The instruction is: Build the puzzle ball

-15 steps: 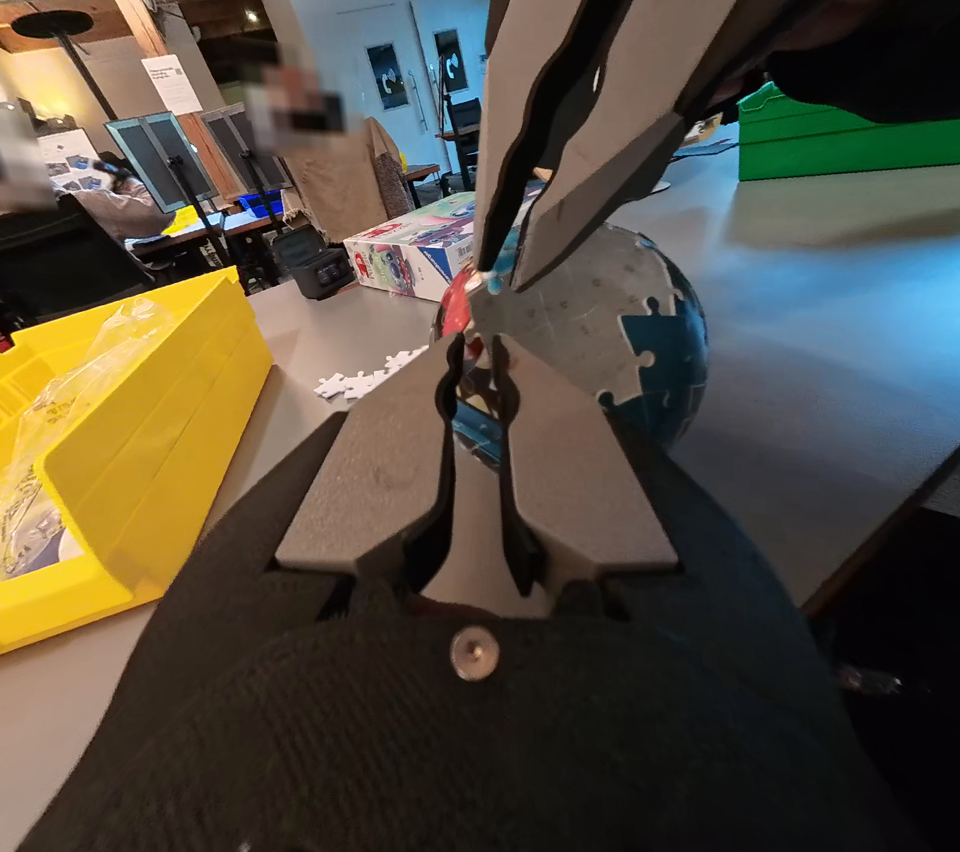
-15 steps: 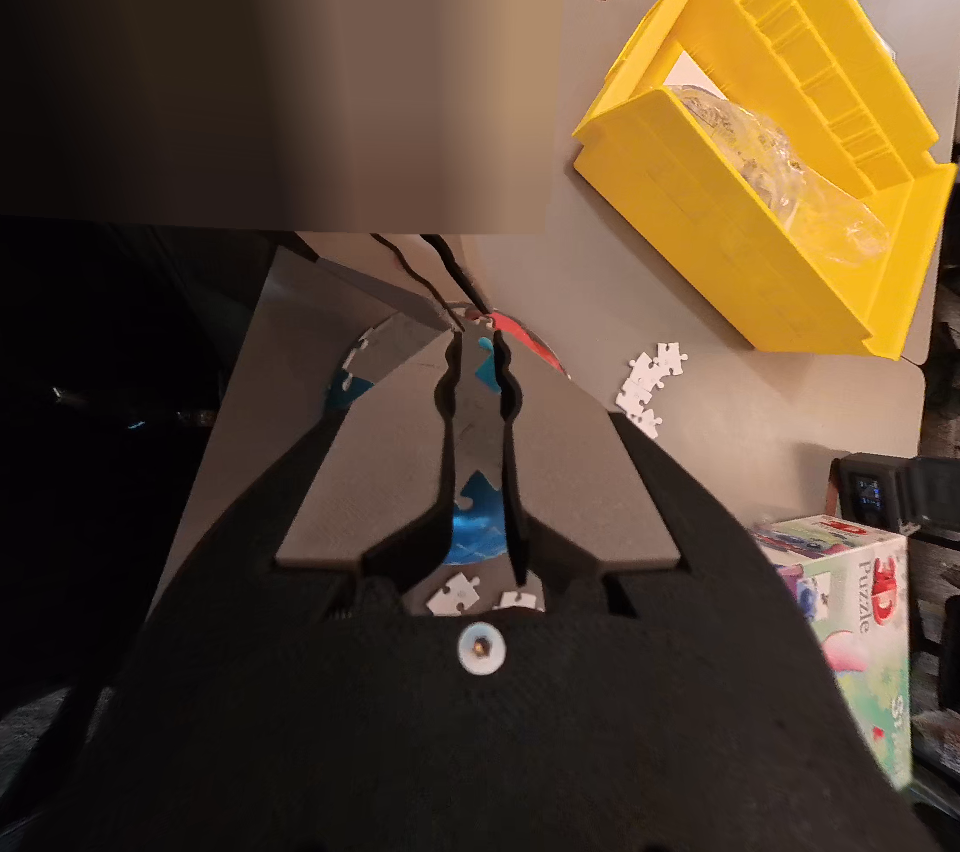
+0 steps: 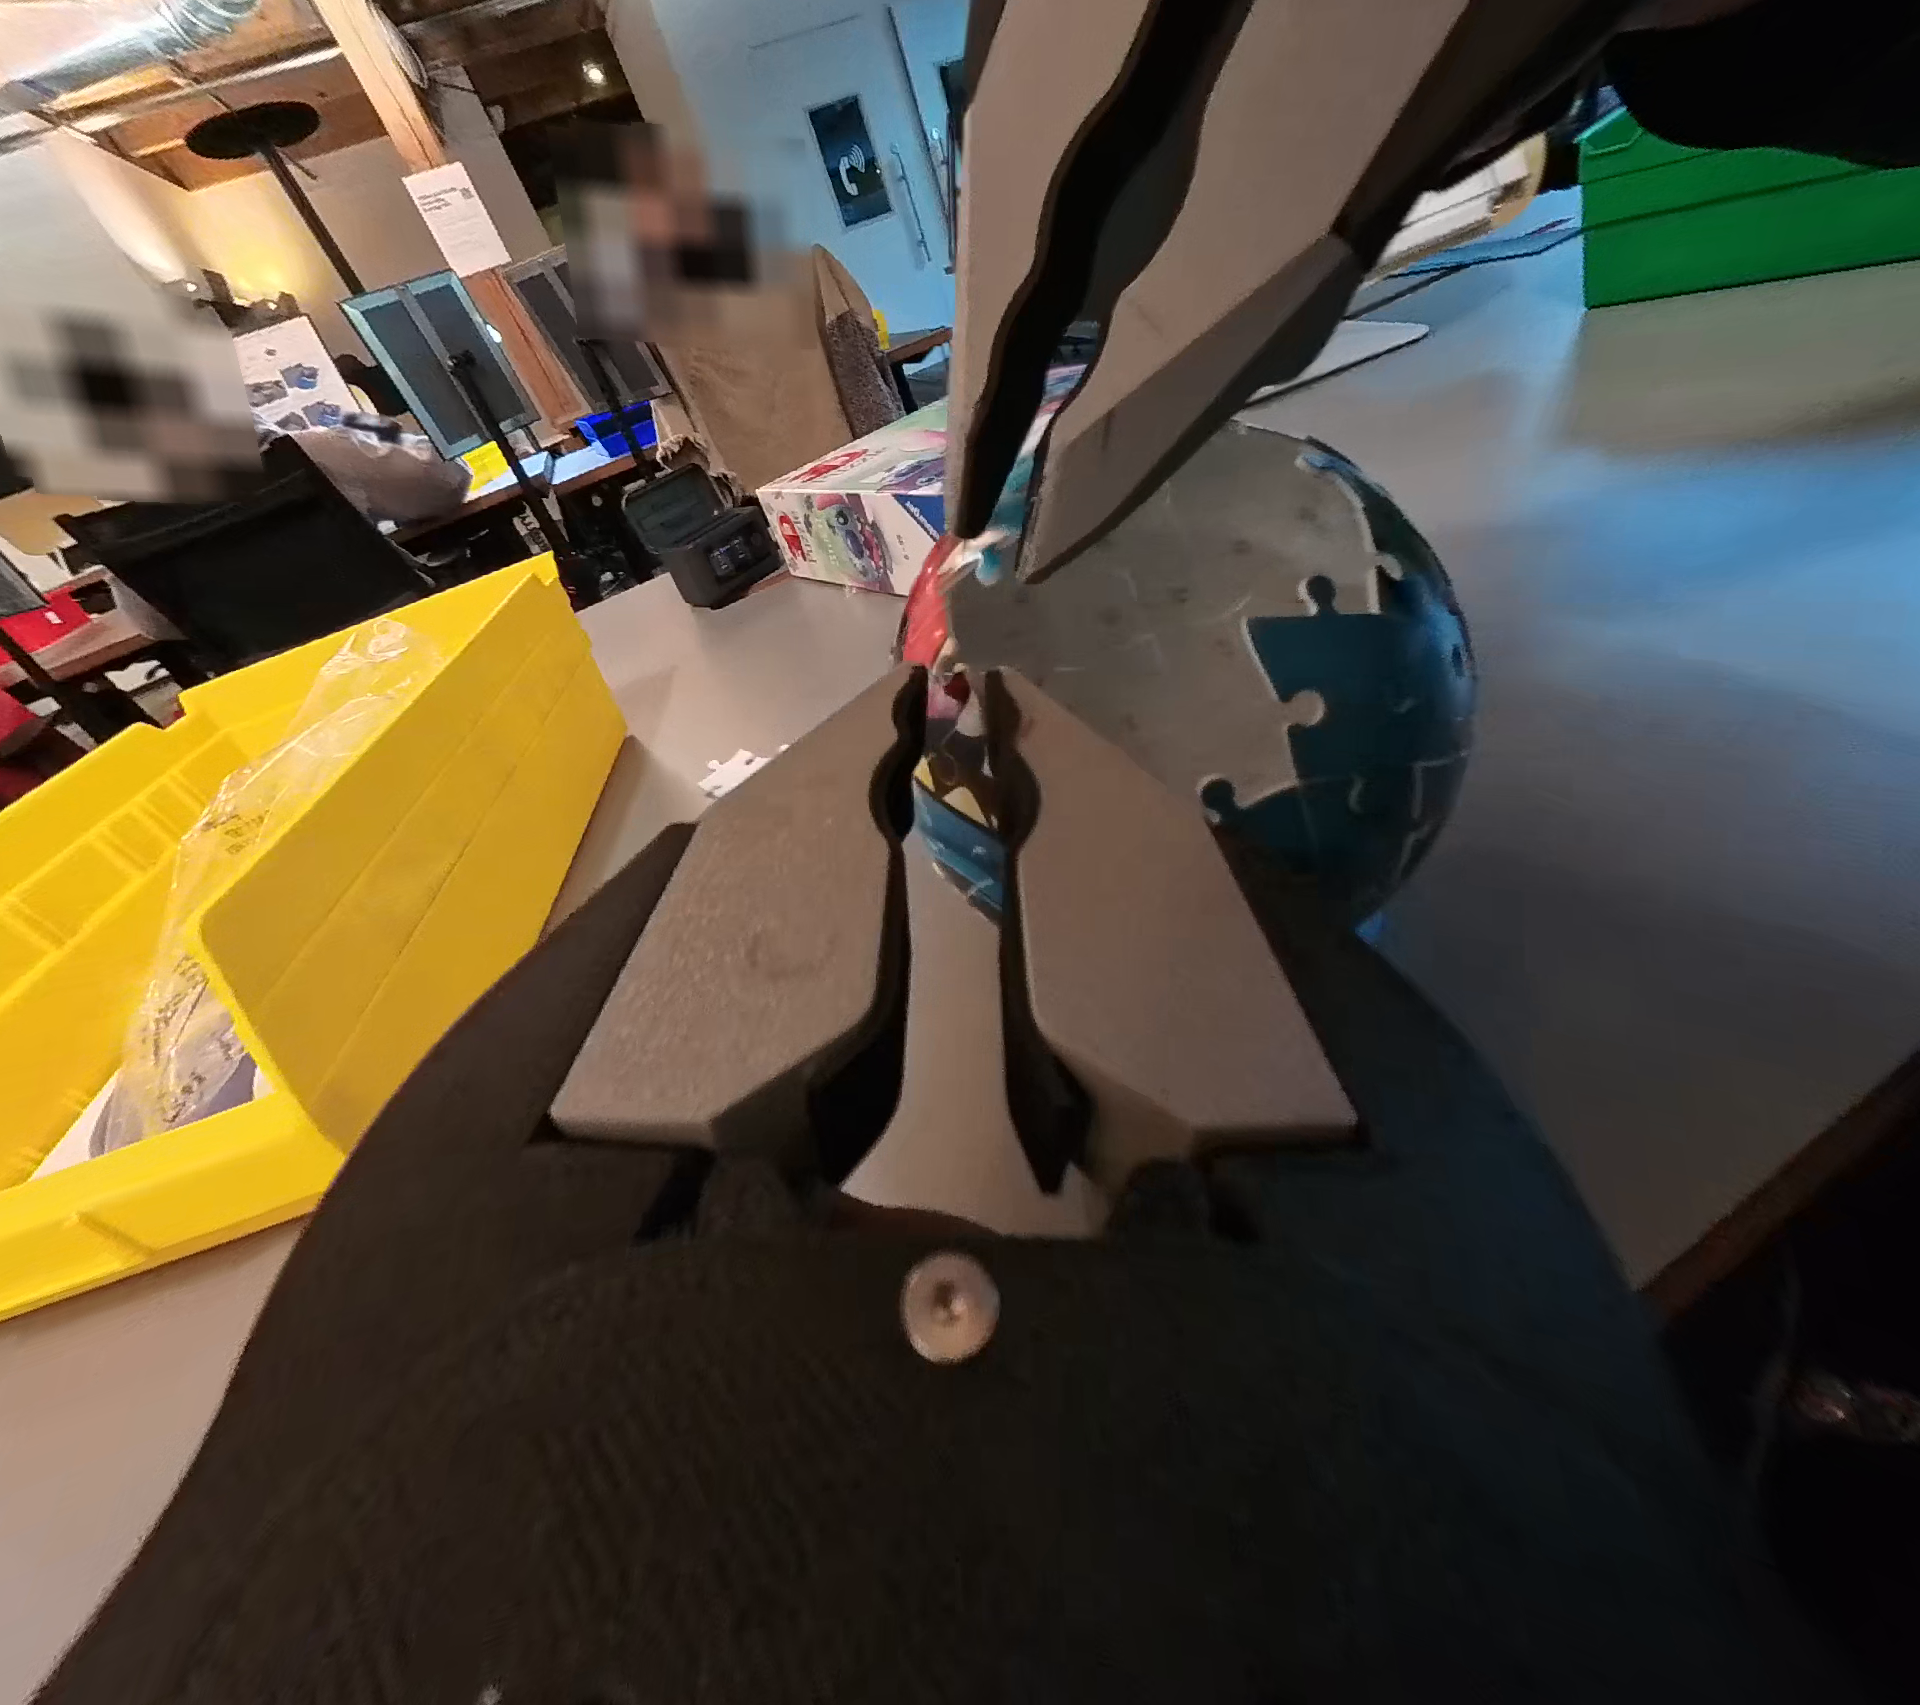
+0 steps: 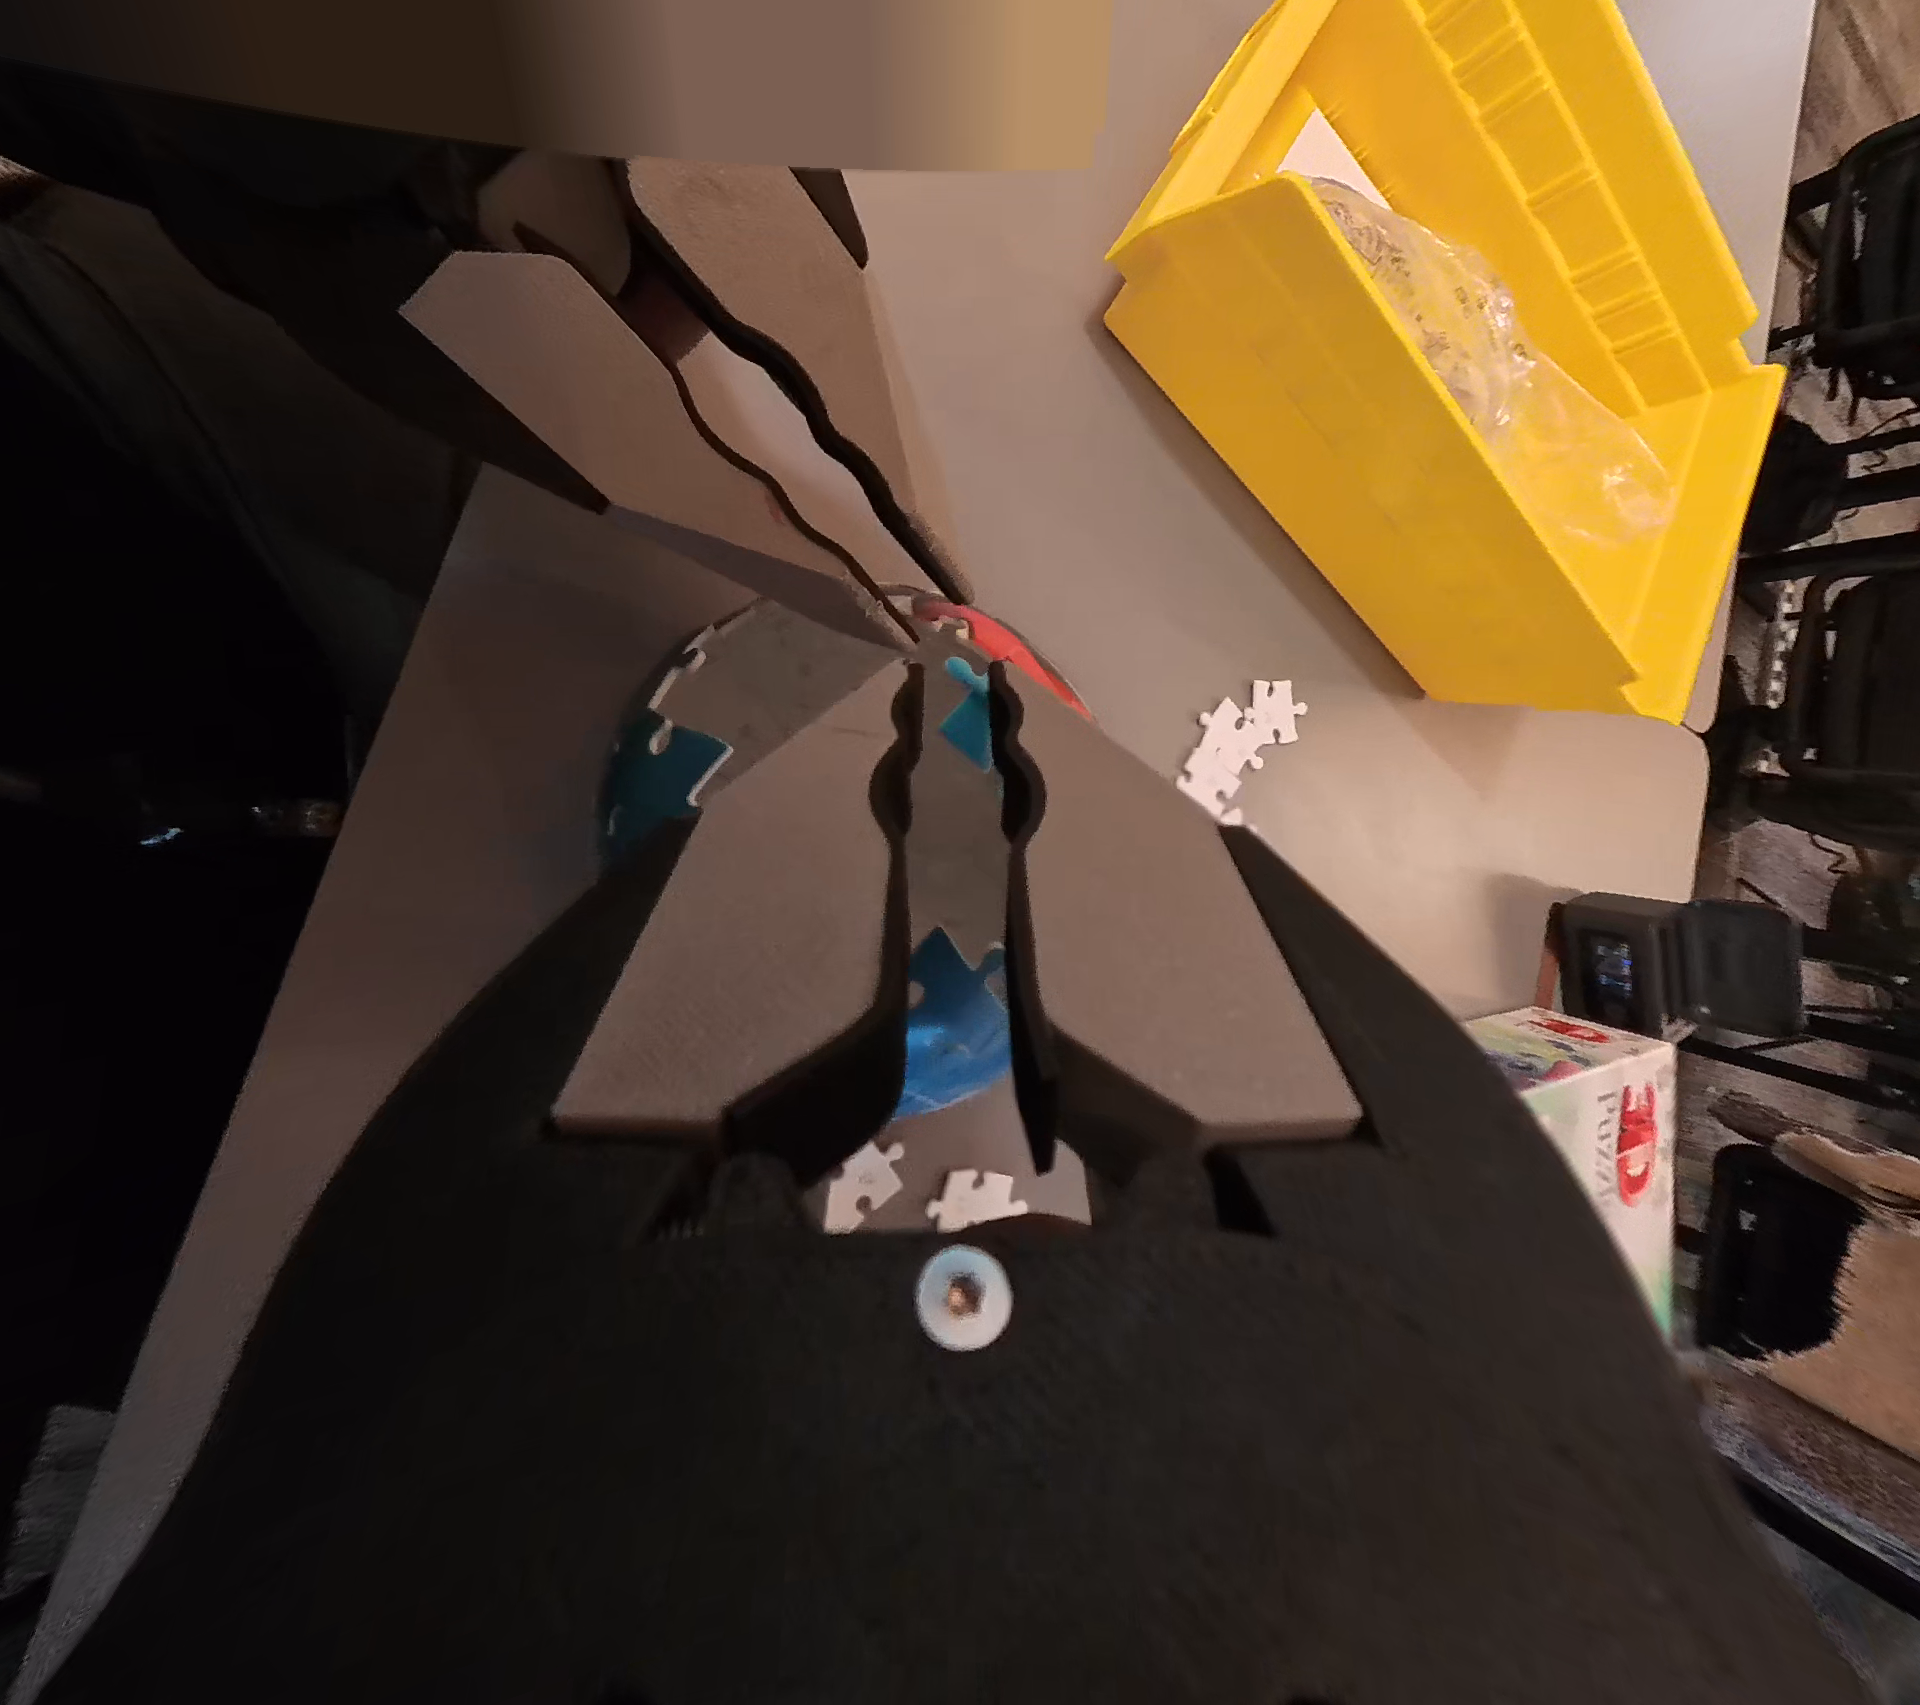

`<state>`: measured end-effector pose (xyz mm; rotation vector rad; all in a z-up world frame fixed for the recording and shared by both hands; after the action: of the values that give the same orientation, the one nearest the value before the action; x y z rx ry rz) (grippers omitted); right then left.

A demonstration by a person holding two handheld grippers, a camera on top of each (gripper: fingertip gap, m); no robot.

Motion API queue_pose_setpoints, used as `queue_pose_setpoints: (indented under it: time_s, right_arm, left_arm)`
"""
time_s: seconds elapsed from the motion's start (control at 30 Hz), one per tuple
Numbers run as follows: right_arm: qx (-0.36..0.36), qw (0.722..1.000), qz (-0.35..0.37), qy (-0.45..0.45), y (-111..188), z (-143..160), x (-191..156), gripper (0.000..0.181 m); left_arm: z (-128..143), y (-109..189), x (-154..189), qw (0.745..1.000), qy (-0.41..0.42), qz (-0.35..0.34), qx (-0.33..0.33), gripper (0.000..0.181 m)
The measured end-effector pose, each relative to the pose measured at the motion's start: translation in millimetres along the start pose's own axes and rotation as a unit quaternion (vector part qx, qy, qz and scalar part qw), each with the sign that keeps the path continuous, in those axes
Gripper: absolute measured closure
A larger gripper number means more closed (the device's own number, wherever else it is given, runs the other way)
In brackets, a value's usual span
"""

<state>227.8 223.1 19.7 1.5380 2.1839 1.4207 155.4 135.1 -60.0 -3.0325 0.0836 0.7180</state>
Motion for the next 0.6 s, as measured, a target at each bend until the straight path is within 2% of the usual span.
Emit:
queue_pose_setpoints:
  time_s: [0.6]
  right_arm:
    - [-0.01, 0.998, 0.044, 0.04, -2.8, -0.8, -5.1, 0.173]
  left_arm:
    - [-3.1, -1.3, 7.1, 0.999, -0.033, -0.039, -0.014, 0.178]
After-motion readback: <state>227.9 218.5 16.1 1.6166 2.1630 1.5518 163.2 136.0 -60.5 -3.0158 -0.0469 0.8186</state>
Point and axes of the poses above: each gripper's, where its closed fingertips meet, y back along the fingers, z out of its underside, x = y × z across the jaws, the point moved 9 cm from there along y, back along the fingers, and after that the axes turned 9 degrees about -y, right-handed, at the moved point
